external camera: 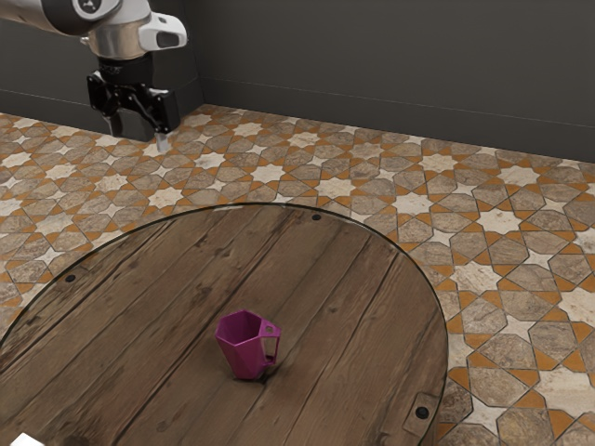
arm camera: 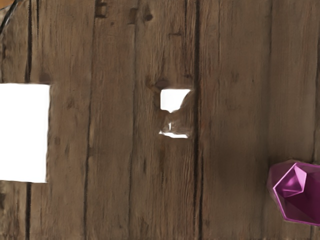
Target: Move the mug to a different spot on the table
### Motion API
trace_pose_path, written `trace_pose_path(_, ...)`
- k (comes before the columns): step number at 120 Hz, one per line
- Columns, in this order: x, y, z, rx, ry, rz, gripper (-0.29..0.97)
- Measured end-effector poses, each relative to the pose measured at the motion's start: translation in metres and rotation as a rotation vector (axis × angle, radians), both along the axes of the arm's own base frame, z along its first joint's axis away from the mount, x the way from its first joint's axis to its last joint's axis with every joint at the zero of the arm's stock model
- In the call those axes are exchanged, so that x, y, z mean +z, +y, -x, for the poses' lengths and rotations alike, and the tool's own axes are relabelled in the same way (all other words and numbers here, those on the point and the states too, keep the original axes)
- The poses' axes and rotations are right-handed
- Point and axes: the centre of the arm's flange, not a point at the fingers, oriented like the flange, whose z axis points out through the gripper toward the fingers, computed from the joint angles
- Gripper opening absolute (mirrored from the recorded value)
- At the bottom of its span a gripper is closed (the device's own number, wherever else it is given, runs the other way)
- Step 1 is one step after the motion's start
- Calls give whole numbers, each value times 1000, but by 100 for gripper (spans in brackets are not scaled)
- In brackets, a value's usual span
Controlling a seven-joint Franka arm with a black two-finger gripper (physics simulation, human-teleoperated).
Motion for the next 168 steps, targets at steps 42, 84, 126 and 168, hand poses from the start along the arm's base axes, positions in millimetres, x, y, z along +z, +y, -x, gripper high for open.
trace_pose_path(42, -47, -27, 5, -10, 102, -21, 68)
trace_pose_path(84, -194, -185, 23, -576, 221, -13, 68)
trace_pose_path(126, -278, -156, 0, -759, 225, 41, 68)
trace_pose_path(168, -300, -189, -4, -972, 190, 51, 67)
